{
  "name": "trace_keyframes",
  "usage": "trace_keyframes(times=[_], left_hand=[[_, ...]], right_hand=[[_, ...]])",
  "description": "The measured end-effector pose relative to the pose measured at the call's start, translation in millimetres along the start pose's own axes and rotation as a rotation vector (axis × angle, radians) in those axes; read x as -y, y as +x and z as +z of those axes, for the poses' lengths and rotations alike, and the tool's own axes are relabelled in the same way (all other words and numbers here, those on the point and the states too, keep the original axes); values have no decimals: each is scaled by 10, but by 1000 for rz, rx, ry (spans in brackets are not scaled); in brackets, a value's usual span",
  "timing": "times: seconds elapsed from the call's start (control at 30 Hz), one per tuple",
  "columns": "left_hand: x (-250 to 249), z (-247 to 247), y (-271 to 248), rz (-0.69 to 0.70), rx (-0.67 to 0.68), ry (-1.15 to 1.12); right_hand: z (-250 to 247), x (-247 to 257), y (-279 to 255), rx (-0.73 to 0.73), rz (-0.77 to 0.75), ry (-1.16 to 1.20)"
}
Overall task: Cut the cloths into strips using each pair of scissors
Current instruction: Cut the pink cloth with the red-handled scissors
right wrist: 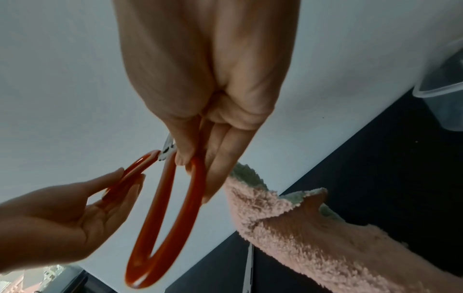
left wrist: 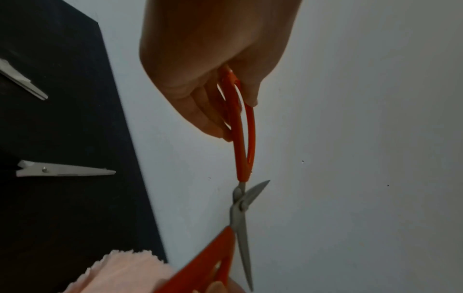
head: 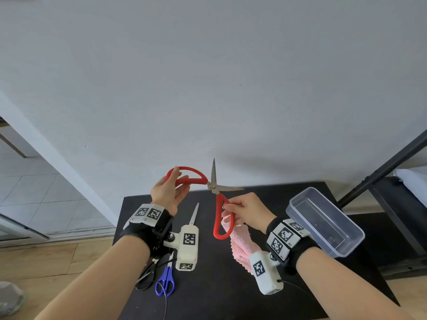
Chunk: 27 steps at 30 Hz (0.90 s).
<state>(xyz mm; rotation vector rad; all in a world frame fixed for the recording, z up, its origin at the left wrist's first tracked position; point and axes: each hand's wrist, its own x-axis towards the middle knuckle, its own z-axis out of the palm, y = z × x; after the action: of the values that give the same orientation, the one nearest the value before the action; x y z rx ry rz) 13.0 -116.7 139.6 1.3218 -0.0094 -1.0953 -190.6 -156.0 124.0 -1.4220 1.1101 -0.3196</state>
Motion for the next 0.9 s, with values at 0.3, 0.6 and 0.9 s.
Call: trace_keyframes(times=[0.3,0.6,0.9], left_hand=[[71,-198,-11,-73,230,0],[262,-275,-101,-150,447,235],[375,-209,-199,-198,562,259]], right_hand=[[-63,47,4,-87,-20,50],[-105,-7,-24,-158,-17,136],[-181,-106,-31,-209,-6,139]])
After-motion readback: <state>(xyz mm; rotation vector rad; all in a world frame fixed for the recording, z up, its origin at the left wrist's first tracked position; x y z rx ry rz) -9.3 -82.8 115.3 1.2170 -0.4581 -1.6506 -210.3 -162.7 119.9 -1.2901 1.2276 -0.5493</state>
